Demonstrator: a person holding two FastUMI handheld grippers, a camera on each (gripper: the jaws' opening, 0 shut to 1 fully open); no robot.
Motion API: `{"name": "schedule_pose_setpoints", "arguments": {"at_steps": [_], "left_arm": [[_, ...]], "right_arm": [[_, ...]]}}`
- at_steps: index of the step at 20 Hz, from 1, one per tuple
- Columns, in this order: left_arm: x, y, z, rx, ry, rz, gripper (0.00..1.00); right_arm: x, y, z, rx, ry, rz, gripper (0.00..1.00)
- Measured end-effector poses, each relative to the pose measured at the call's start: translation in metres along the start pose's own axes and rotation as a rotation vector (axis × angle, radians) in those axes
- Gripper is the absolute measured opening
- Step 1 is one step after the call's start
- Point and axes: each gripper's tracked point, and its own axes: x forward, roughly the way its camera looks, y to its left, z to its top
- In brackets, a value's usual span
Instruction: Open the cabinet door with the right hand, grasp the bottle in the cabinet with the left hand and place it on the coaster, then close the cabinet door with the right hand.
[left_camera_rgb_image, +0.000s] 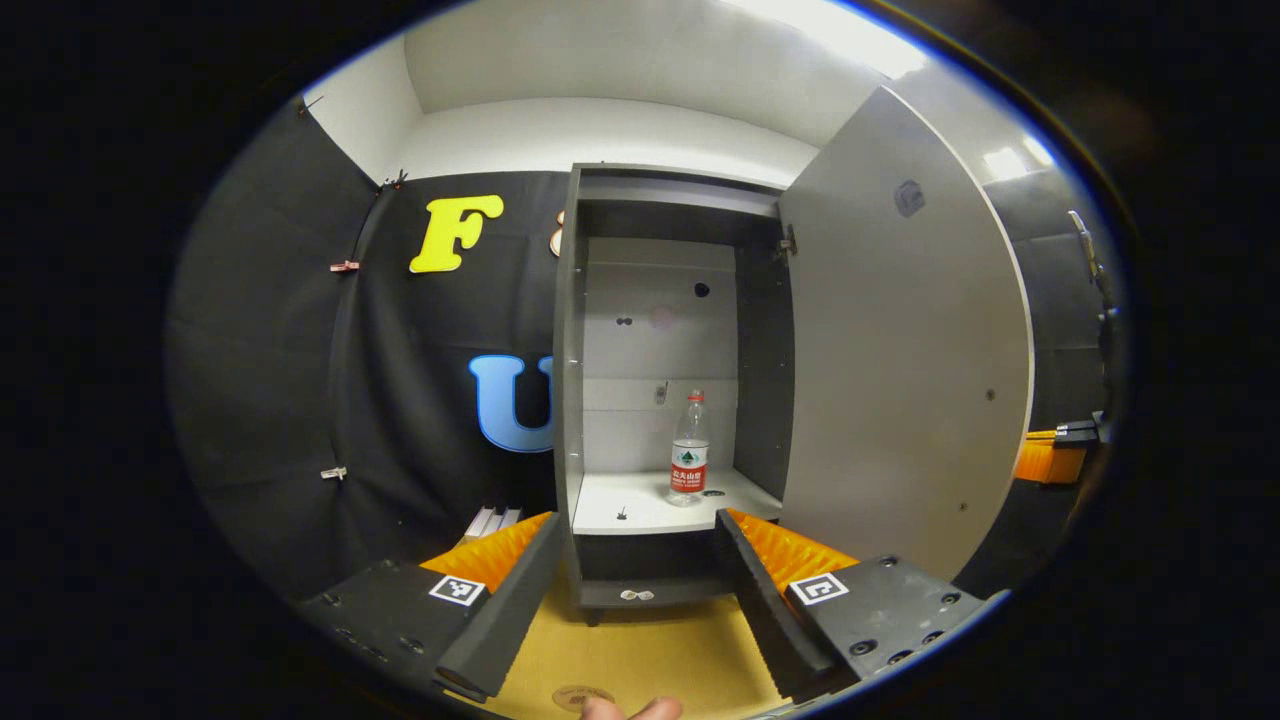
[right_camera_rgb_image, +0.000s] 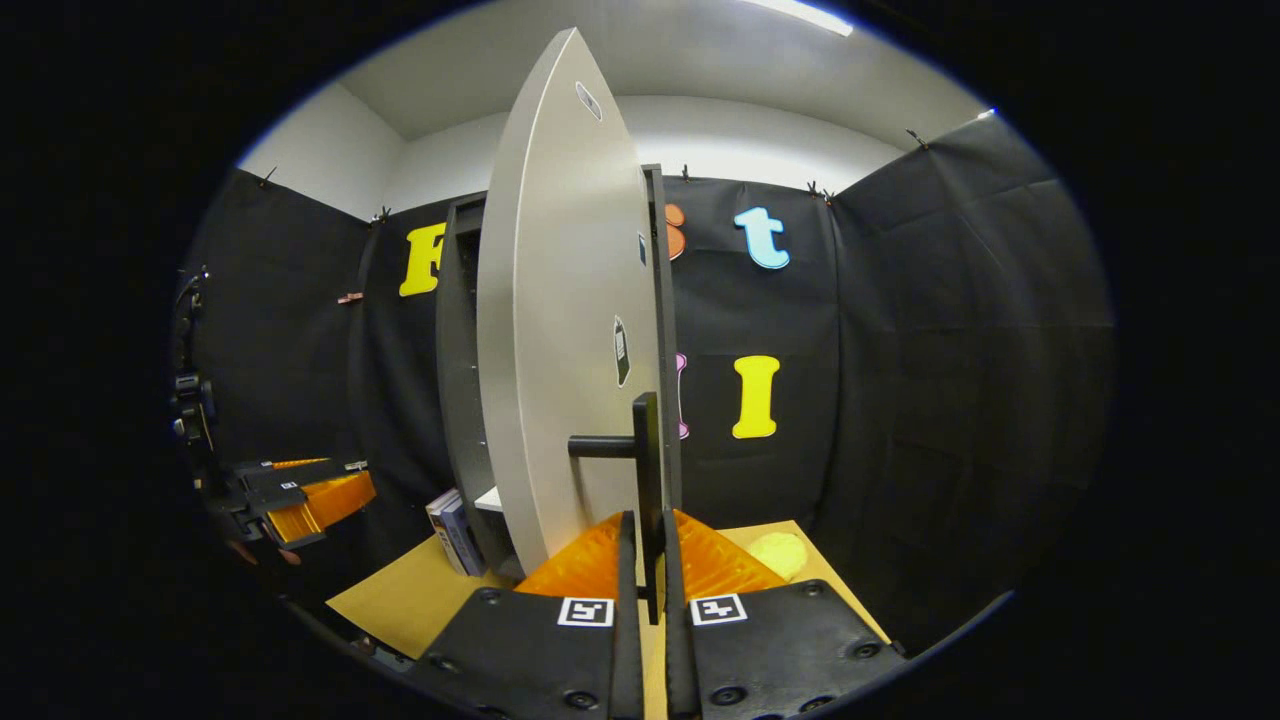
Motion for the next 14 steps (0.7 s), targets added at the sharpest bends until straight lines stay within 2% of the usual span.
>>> {"name": "schedule_pose_setpoints", "arguments": {"at_steps": [1, 4, 8, 11, 14], "left_arm": [[0.002, -0.004, 0.000, 0.005, 0.000, -0.003, 0.93], [0.008, -0.017, 0.004, 0.022, -0.002, -0.009, 0.95], [0.022, -0.037, 0.005, 0.028, 0.001, -0.025, 0.93], [0.041, -0.054, 0.008, 0.048, -0.001, -0.042, 0.95], [0.067, -0.069, 0.016, 0.054, -0.013, -0.057, 0.93]], "right_arm": [[0.001, -0.007, 0.001, 0.009, -0.003, -0.006, 0.10], [0.000, -0.025, 0.004, 0.003, -0.016, -0.037, 0.10], [-0.001, -0.022, 0.005, 0.006, -0.017, -0.006, 0.10], [-0.007, -0.028, 0.010, -0.008, -0.041, -0.021, 0.10], [-0.023, -0.024, 0.018, 0.044, -0.050, 0.018, 0.13]]}}
